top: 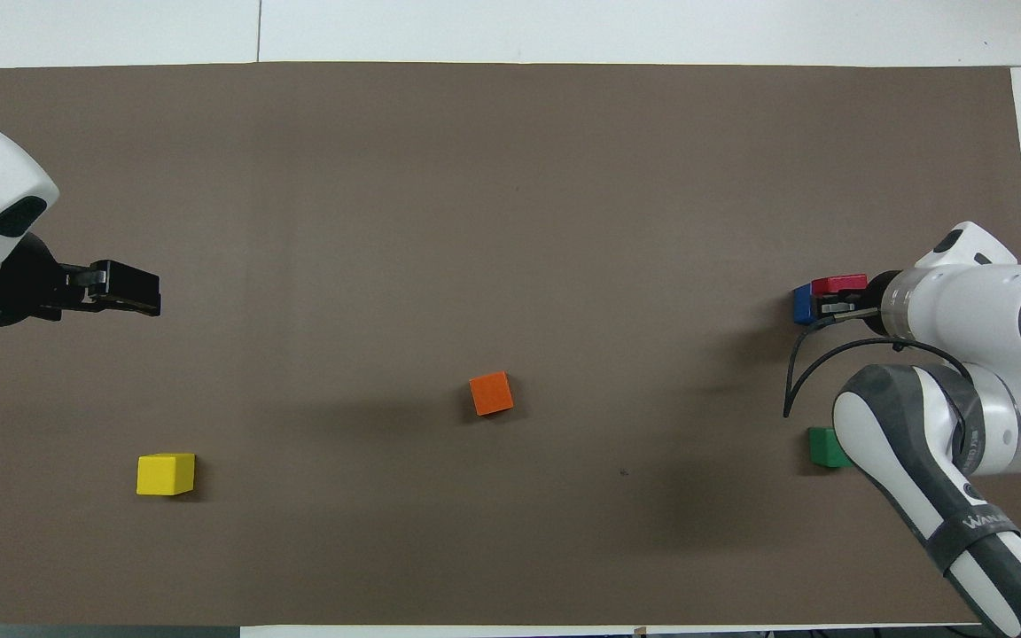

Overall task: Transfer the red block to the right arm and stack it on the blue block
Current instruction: 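Lower the red cube onto the blue cube with the right gripper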

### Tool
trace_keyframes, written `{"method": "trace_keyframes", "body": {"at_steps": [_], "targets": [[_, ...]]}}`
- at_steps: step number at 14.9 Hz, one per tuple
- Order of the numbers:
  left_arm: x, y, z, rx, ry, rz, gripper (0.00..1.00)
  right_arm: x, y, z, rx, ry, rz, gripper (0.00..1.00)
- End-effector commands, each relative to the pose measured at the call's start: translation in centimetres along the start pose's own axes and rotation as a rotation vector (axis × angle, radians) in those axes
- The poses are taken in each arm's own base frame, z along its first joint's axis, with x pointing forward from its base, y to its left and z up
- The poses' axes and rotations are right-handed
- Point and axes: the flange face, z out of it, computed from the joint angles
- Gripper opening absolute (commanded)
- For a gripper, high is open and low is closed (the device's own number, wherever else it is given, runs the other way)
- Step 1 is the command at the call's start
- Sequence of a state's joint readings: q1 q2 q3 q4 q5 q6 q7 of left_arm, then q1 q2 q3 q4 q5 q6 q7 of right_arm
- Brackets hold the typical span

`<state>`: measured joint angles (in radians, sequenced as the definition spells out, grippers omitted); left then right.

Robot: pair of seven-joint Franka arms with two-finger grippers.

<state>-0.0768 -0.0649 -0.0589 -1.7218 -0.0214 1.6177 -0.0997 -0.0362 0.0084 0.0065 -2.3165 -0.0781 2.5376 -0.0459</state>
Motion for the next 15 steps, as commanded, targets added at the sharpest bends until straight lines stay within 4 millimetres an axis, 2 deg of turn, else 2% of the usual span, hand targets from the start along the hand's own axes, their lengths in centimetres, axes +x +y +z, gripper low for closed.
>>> {"method": "trace_keyframes", "body": {"at_steps": [1,6,7,8,10,11,15], "targets": [[-0.5,0.14,-0.2,-0.017,0.016,0.001,1.0,0.1,0.24,0.03,0.013,0.019,0.039,0.0],[-0.57,0.02,-0.11,-0.014,0.012,-0.003,1.0,0.05,0.16,0.08,0.018,0.018,0.041,0.0],[-0.59,0.02,-0.1,-0.014,0.01,-0.003,1.0,0.04,0.24,0.09,0.018,0.018,0.042,0.07],[-0.6,0.0,-0.02,-0.012,0.009,-0.003,1.0,0.05,0.16,0.08,0.018,0.018,0.042,0.2],[-0.63,-0.02,0.03,-0.01,0.009,-0.003,1.0,0.06,0.24,0.07,0.018,0.019,0.042,0.56],[-0.63,-0.04,0.16,-0.009,0.008,-0.003,1.0,0.04,0.24,0.09,0.018,0.018,0.042,0.61],[-0.72,-0.11,0.15,-0.003,0.008,-0.003,1.0,0.06,0.24,0.07,0.018,0.019,0.044,0.69]]}}
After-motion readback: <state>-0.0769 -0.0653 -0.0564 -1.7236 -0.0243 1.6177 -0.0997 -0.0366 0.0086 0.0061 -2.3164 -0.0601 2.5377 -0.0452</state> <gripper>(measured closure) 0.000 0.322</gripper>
